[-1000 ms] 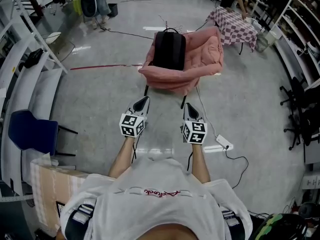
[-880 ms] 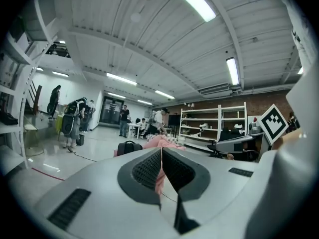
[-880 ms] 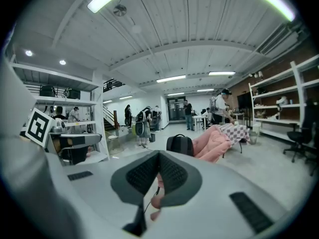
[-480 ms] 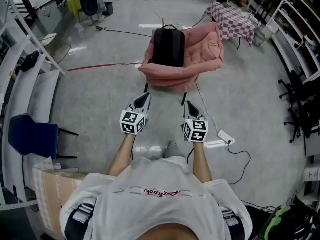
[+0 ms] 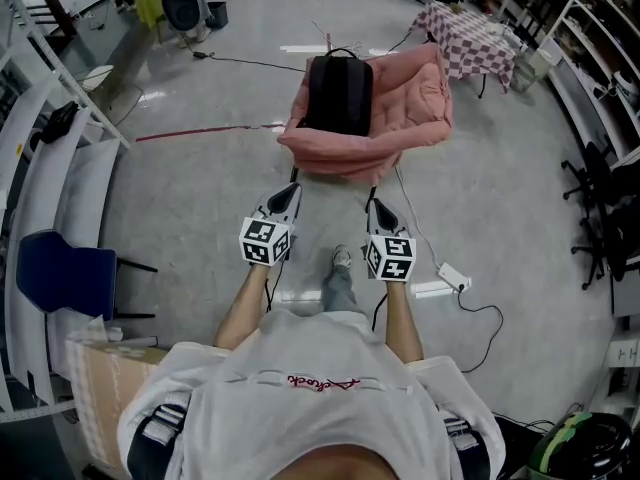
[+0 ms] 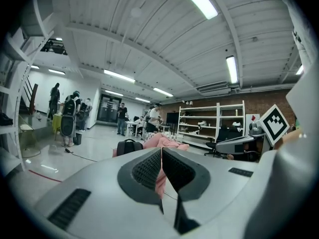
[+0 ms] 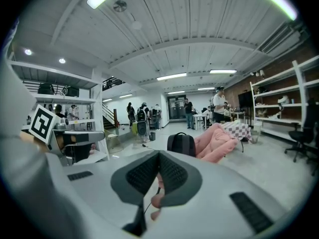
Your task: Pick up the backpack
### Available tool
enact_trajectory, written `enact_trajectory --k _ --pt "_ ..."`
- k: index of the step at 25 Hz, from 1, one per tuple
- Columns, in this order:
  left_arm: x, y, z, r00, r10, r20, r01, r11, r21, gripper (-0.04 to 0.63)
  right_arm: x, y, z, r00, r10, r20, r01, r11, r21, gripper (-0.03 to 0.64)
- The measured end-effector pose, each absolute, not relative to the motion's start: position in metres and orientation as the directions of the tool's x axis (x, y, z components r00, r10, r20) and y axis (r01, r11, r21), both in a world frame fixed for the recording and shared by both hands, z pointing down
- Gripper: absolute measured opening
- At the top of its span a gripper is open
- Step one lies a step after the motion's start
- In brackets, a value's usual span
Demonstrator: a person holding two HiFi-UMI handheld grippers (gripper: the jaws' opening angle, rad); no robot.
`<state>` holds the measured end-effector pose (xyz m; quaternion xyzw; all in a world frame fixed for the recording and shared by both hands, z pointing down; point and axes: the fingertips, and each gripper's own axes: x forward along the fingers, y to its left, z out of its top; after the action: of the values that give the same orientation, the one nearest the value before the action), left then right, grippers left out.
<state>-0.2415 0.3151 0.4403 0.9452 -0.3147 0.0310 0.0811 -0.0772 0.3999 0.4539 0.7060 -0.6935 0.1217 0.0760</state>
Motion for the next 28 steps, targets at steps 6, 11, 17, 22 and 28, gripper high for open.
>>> enact_trajectory --k 6,11,17,22,28 --pt "-0.225 0.282 0.441 0.795 -0.596 0.111 -0.606 -0.785 0.124 0.017 -0.063 0.363 0.456 -0.013 -0.963 0.270 -0.998 -0.004 -0.062 0.019" --pt "-0.204 0.245 0.441 0.794 -0.599 0.108 -0.608 -0.785 0.119 0.017 -0.045 0.328 0.461 -0.021 -0.962 0.274 -0.998 0.005 -0.060 0.020" --pt "-0.171 0.200 0.441 0.793 -0.599 0.115 -0.609 -0.784 0.120 0.017 -0.016 0.284 0.461 -0.030 -0.960 0.280 -0.998 0.013 -0.063 0.018" --pt "-0.138 0.163 0.441 0.796 -0.592 0.131 -0.605 -0.788 0.114 0.017 0.018 0.243 0.459 -0.030 -0.959 0.283 -0.997 0.009 -0.076 0.020" --pt "-0.100 0.114 0.441 0.780 -0.606 0.156 -0.623 -0.772 0.121 0.017 0.054 0.194 0.464 -0.062 -0.950 0.306 -0.995 0.034 -0.099 0.019"
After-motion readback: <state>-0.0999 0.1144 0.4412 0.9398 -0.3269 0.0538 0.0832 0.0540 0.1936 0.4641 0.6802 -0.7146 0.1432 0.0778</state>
